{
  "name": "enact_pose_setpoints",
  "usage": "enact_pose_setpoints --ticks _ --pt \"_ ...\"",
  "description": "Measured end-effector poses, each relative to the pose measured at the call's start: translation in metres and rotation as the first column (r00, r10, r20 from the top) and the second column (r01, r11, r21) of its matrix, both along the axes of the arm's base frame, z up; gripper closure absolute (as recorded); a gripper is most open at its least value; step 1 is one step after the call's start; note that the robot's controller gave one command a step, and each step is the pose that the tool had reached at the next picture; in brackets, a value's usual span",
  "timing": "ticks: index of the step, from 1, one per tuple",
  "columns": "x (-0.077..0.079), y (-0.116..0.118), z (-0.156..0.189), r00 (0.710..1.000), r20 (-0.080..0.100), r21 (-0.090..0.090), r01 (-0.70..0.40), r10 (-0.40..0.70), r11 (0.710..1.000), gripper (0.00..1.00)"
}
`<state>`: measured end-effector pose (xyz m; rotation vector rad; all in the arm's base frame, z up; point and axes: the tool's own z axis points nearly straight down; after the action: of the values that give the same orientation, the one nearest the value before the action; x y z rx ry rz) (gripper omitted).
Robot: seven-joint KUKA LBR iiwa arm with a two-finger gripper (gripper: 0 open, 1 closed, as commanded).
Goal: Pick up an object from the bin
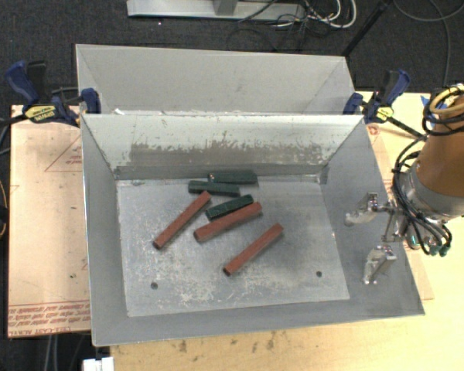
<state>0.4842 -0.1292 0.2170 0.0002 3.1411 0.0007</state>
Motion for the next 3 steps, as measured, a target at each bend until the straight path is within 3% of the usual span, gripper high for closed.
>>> enact_pose_setpoints --ticks 1,2,3 --pt "0.027 0.049 -0.056 1.0 0.007 -0.002 -0.017 0.017 1.0 0.0" --pt "0.042 0.075 -0.084 0.994 -0.005 0.004 -0.107 0.107 0.994 0.0" --pt "0.063 0.093 -0.11 0.984 0.006 -0.002 -0.175 0.175 0.985 0.0"
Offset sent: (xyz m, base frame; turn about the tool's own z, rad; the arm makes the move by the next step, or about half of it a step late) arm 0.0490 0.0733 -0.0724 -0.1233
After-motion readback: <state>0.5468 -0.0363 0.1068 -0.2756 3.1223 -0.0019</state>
